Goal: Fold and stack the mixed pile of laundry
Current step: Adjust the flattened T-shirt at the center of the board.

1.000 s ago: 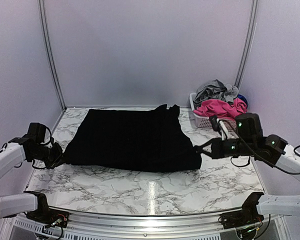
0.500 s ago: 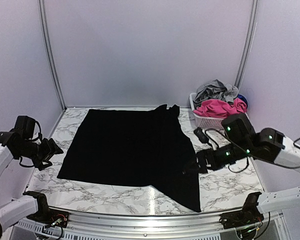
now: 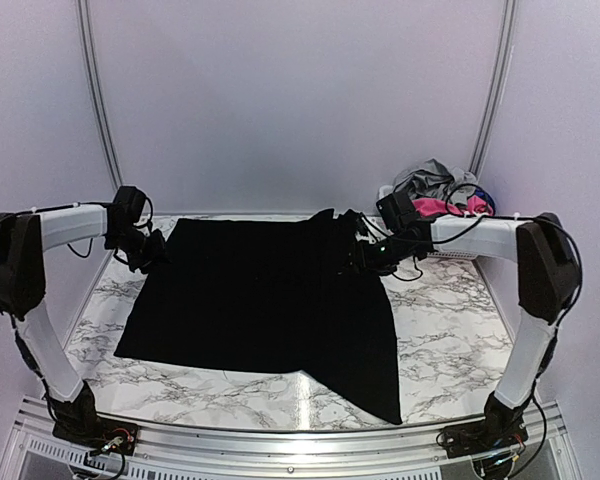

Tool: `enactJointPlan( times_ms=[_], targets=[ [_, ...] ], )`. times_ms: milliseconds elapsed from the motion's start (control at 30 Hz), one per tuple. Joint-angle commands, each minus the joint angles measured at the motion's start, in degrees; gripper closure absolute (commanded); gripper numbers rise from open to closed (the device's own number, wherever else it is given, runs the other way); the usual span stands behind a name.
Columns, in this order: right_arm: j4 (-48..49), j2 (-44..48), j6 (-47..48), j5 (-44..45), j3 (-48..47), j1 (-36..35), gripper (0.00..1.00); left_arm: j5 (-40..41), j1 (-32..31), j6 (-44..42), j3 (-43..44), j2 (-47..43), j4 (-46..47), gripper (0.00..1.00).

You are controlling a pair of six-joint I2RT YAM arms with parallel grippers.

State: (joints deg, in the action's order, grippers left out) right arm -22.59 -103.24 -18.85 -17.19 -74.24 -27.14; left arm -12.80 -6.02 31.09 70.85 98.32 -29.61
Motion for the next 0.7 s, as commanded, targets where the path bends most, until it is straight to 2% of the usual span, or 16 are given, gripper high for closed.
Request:
enactJointPlan(
  times_ms=[0,133,267,367,500,667],
  targets=[
    [1.7,-6.4,3.5,0.1,-6.2,1.1,0.44,0.9,-0.2,-0.3,4.0,7.9,2.6,0.69],
    [-0.1,-9.1,4.1,2.2,-5.0,1.8,0.5,1.9,-0.2,0.1,0.8,12.0,3.3,0.79],
    [-0.6,-7.0,3.4,3.1,1.7,1.8,0.54,4.7,0.0,0.9,-6.4,11.3,3.3,0.88],
    [-0.7,-3.5,1.9,2.7,10.2,1.6,0.57,7.2,1.0,3.1,-14.5,7.7,3.2,0.94],
    [-1.0,2.8,-1.0,2.0,21.1,-0.9,0.57,8.9,2.4,6.5,-25.3,0.2,3.0,0.97],
    [-2.8,12.8,-7.8,-0.7,31.4,-10.0,0.57,10.0,2.4,7.8,-35.4,-10.9,1.3,0.96]
  ],
)
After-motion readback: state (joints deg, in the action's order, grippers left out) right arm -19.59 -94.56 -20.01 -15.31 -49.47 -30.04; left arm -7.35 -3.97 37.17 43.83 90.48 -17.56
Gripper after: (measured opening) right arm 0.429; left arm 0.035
